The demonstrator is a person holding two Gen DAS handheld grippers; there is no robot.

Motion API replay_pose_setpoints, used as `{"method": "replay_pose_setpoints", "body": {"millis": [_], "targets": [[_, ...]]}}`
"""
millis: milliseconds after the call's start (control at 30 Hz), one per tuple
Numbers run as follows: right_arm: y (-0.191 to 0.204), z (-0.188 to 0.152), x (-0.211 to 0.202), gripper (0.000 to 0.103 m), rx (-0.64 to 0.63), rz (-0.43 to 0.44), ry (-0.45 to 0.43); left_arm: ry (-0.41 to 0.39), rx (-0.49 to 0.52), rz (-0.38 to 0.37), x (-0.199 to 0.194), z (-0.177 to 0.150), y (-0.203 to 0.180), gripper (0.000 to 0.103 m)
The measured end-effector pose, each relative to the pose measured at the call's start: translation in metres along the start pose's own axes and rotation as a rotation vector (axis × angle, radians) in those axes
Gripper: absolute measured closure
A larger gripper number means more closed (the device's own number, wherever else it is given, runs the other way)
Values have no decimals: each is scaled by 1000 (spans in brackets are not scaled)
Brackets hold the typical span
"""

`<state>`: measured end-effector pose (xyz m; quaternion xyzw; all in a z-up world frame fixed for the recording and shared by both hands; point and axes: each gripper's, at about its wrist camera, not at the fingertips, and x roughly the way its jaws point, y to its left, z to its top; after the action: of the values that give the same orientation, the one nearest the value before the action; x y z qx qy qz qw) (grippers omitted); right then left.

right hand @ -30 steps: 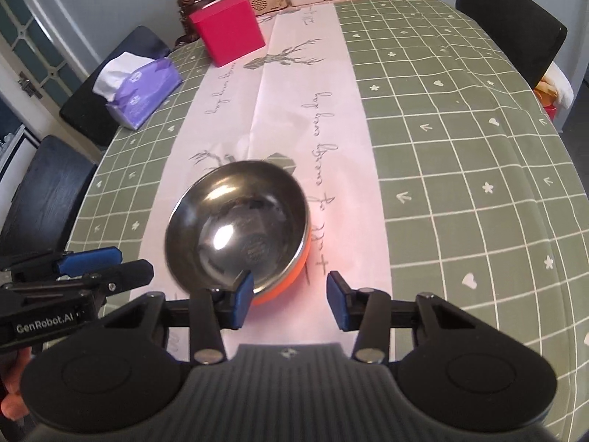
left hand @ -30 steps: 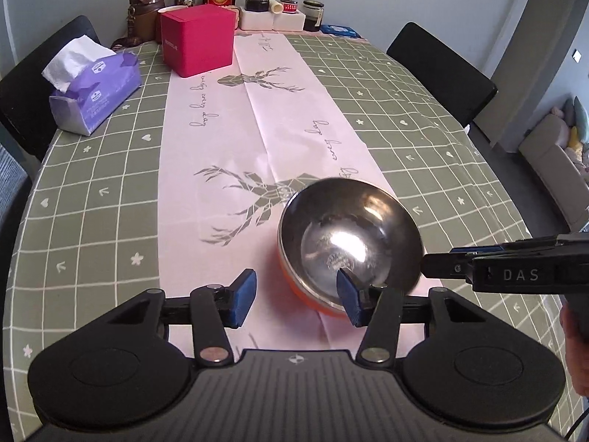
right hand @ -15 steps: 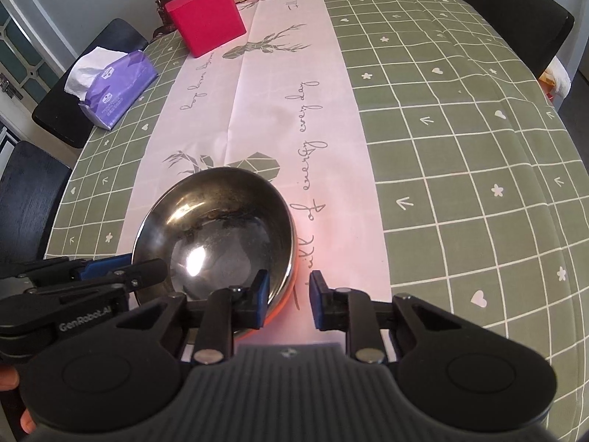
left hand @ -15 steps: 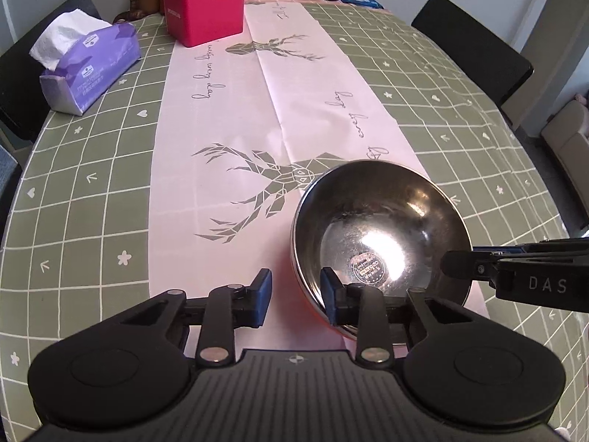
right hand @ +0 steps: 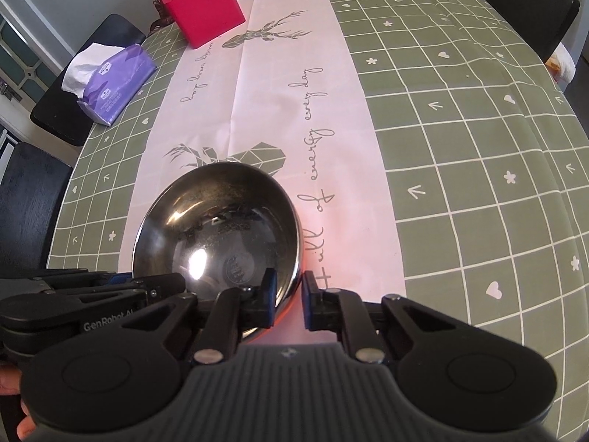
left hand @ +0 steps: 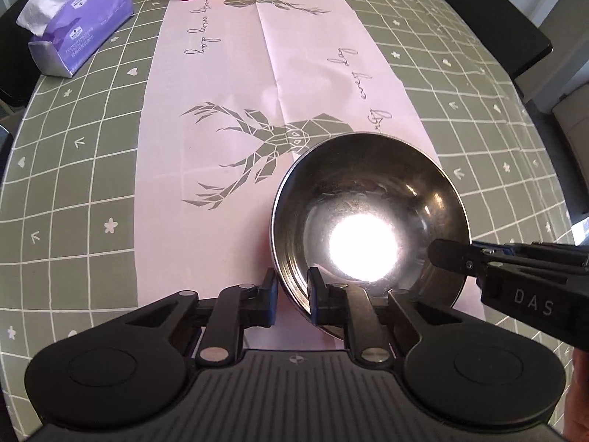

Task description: Organize plates and bowls

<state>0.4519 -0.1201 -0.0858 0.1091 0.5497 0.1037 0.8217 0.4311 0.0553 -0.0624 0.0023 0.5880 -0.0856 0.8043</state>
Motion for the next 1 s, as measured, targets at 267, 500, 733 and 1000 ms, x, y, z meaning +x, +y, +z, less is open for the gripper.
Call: {"method": "replay_pose_setpoints", "body": {"millis": [267, 500, 733, 1000], "targets": [[5, -9, -26, 94, -33, 23, -10, -21, 49, 37, -38, -10, -11, 85], [14, -29, -73, 94, -107, 43, -40, -39, 79, 53, -83, -35, -23, 85], [25, -63, -119, 95, -167, 46, -56, -50, 109, 49, -130, -68, -35, 85], [34, -105, -167, 95, -227, 70, -54, -53, 133, 49, -170, -117, -51, 85]]}}
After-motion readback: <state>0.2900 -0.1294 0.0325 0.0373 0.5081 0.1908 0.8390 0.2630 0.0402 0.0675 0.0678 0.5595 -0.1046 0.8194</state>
